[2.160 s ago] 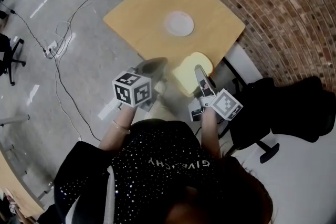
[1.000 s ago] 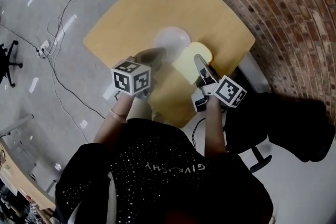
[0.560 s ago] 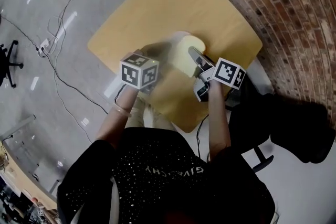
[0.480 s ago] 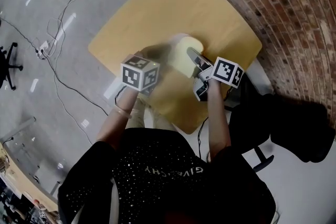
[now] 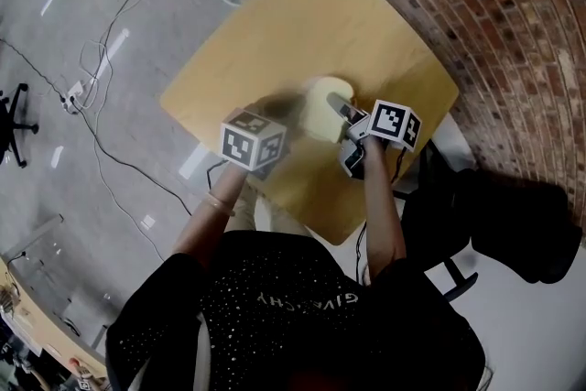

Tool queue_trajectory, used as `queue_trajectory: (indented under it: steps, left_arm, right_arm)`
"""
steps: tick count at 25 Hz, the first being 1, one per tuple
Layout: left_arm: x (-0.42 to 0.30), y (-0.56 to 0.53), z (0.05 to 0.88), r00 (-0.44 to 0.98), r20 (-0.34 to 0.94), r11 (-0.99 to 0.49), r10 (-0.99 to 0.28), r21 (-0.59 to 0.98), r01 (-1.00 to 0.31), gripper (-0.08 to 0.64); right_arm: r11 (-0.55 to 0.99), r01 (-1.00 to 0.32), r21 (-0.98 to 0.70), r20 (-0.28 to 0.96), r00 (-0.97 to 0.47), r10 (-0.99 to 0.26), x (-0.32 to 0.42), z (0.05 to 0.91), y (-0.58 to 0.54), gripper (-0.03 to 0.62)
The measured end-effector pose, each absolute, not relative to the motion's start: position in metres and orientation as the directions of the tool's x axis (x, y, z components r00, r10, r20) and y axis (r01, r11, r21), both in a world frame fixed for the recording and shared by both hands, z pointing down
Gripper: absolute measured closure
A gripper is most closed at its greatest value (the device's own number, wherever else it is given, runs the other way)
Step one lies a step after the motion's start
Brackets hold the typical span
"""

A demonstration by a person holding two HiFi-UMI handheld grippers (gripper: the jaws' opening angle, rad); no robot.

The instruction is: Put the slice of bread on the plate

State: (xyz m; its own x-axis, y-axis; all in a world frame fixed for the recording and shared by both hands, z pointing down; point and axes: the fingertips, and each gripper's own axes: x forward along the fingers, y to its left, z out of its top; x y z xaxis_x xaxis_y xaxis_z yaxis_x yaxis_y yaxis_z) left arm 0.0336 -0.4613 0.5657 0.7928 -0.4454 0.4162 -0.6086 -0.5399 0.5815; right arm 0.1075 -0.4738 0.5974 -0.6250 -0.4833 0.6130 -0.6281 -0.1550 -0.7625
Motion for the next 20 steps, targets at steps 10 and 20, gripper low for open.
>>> queue_trajectory:
  steps: [10,20]
  left_arm:
    - [0.033,-0.453,0.564,0.814,0.395,-0.527,-0.426,0.622,-0.578,0.55]
    - [0.03,-0.442,0.561,0.811,0.394,-0.531,-0.432,0.616,-0.582,0.551]
  right_arm:
    - [-0.074,-0.89,-0.45,0.797,-0.363,-0.482,0.125,0.607,-0.475,0.366]
    - [-0.053,-0.973,-0.226,0.803,-0.155,-0.575,0.154,0.591,-0.466,0.333]
